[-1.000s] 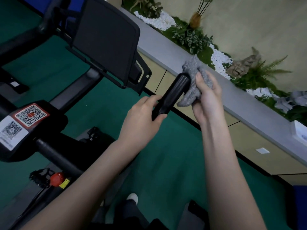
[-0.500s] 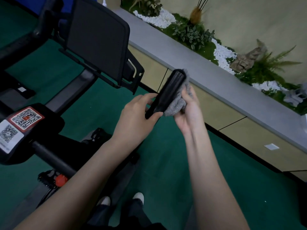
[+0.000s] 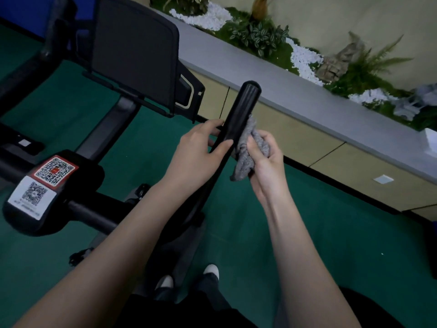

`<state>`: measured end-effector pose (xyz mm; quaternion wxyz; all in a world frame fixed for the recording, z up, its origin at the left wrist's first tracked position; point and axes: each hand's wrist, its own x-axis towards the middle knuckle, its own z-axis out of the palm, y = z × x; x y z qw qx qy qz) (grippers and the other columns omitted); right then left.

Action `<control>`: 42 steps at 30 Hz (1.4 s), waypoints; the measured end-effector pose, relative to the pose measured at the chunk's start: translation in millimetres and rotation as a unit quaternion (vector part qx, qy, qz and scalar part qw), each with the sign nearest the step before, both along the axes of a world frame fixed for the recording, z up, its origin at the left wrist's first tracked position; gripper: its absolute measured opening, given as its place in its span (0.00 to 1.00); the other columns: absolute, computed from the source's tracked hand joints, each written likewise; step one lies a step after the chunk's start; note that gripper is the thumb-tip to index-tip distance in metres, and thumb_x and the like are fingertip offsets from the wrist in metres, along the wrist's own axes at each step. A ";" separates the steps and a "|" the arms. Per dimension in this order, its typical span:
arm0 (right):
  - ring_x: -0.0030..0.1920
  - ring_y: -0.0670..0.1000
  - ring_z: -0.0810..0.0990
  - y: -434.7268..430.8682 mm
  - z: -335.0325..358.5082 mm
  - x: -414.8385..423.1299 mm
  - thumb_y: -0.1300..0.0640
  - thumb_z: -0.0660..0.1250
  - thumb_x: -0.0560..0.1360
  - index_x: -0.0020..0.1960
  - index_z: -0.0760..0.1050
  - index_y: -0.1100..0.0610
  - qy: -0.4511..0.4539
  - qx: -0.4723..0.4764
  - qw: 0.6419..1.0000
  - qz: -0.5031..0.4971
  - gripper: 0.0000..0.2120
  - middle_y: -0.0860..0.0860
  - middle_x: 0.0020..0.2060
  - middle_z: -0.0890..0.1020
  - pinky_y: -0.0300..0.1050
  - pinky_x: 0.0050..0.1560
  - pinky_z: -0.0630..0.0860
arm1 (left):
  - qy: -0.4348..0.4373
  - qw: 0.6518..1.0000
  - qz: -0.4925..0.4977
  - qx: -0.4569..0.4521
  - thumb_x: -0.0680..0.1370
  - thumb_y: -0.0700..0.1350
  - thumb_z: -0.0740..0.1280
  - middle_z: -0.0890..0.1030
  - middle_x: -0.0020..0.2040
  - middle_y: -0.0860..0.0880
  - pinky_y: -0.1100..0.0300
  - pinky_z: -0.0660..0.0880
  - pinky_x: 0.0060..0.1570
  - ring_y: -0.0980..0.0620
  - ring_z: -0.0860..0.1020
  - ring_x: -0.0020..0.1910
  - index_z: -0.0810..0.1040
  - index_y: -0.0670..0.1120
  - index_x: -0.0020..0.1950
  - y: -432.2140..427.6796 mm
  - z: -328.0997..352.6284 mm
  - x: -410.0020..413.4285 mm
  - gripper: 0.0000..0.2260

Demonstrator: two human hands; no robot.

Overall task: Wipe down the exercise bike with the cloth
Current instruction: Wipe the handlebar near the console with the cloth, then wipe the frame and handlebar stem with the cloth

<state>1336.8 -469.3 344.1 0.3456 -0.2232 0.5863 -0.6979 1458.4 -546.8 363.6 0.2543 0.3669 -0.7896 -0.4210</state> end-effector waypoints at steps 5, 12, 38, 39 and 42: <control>0.40 0.46 0.80 33.1 3.0 11.4 0.62 0.66 0.78 0.46 0.76 0.50 0.143 0.069 0.986 -0.043 0.07 0.47 0.40 0.82 0.39 0.42 0.76 | -0.012 0.998 -0.027 -0.047 0.78 0.50 0.65 0.76 0.60 0.52 0.64 0.71 0.52 0.60 0.73 0.52 0.69 0.49 0.70 -1.9 0.8 10.3 0.21; 0.44 0.47 0.79 67.8 4.1 29.5 0.61 0.68 0.76 0.50 0.76 0.54 0.200 0.146 0.960 -0.134 0.04 0.49 0.45 0.82 0.46 0.49 0.77 | -0.002 0.990 -0.059 -0.126 0.79 0.48 0.64 0.78 0.57 0.49 0.62 0.69 0.54 0.52 0.74 0.57 0.72 0.45 0.68 7.3 5.3 26.2 0.18; 0.42 0.44 0.79 305.5 -29.4 -104.8 0.59 0.69 0.75 0.46 0.77 0.48 0.175 0.187 0.939 -0.230 0.06 0.42 0.41 0.81 0.50 0.51 0.77 | -0.309 0.896 -0.259 -0.187 0.80 0.54 0.61 0.76 0.65 0.44 0.51 0.68 0.63 0.44 0.73 0.63 0.67 0.45 0.72 192.0 -85.9 -123.4 0.23; 0.42 0.44 0.79 315.5 -31.9 -110.7 0.59 0.69 0.75 0.47 0.77 0.49 0.172 0.190 0.938 -0.235 0.06 0.42 0.41 0.81 0.50 0.52 0.76 | -0.321 0.892 -0.263 -0.180 0.80 0.55 0.61 0.75 0.66 0.44 0.52 0.67 0.64 0.45 0.72 0.64 0.66 0.45 0.73 199.2 -92.5 -129.2 0.24; 0.44 0.46 0.79 341.3 -39.9 -125.7 0.60 0.69 0.75 0.49 0.77 0.53 0.162 0.203 0.935 -0.242 0.04 0.43 0.42 0.81 0.52 0.54 0.76 | -0.359 0.875 -0.281 -0.164 0.80 0.56 0.60 0.72 0.68 0.44 0.53 0.64 0.67 0.45 0.69 0.68 0.64 0.45 0.74 217.6 -110.2 -142.2 0.25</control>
